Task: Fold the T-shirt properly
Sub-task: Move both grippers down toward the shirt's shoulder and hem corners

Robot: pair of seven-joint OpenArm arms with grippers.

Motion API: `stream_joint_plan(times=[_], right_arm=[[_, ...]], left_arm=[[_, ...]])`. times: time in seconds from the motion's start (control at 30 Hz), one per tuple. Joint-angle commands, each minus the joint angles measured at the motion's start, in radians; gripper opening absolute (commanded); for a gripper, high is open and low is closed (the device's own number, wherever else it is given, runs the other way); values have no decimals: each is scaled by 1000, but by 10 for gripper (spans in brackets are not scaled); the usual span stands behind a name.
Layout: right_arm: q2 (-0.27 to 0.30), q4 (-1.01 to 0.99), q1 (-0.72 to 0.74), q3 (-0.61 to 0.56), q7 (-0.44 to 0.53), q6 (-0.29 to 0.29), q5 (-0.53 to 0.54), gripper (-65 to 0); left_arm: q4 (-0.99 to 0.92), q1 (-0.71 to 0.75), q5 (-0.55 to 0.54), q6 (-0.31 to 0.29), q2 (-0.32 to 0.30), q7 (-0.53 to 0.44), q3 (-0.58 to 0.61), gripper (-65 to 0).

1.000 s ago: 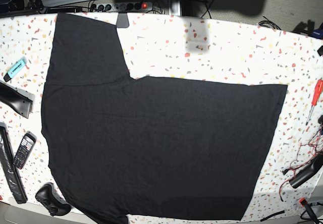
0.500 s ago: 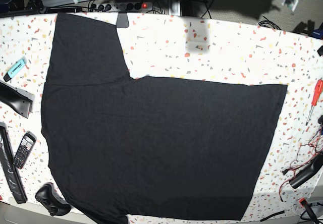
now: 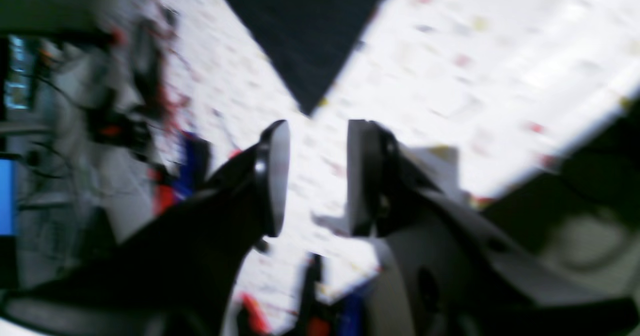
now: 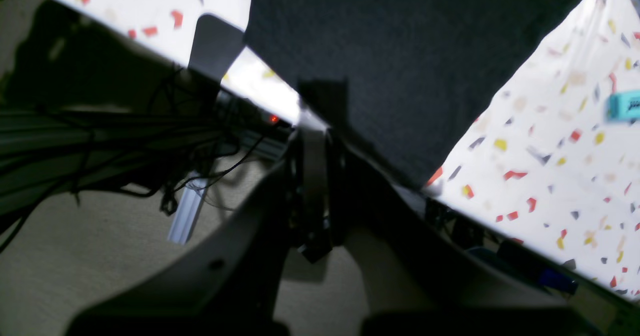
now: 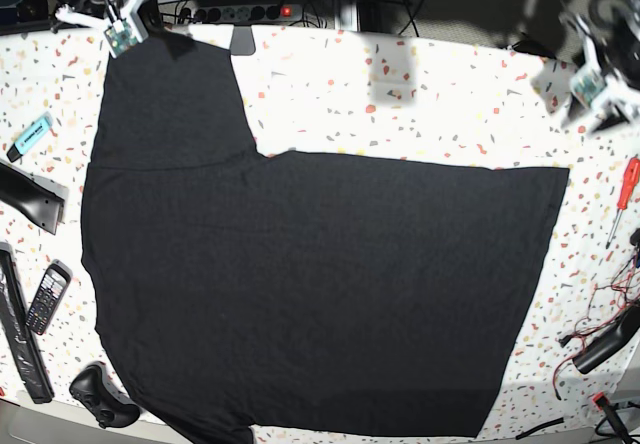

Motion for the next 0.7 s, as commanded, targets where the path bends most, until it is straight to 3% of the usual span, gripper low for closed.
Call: stream_joint_plan(times=[0.0, 0.1, 0.23, 0.4, 0.67], right_arm=[[8, 17, 0, 6, 13, 5, 3, -606], [5, 17, 23, 6, 2, 5, 3, -519], [6, 17, 25, 6, -4, 5, -29, -511], [6, 17, 25, 6, -7, 3, -105, -511], [0, 17, 25, 6, -8, 2, -106, -511]], left_arm=[[2, -21, -8, 11, -34, -12, 3, -429], [-55, -95, -18, 7, -115, -14, 87, -398], [-179, -239, 63, 8, -180, -66, 271, -398], [-364, -459, 98, 20, -179, -65, 430, -398], [-619, -727, 98, 20, -174, -83, 663, -398]])
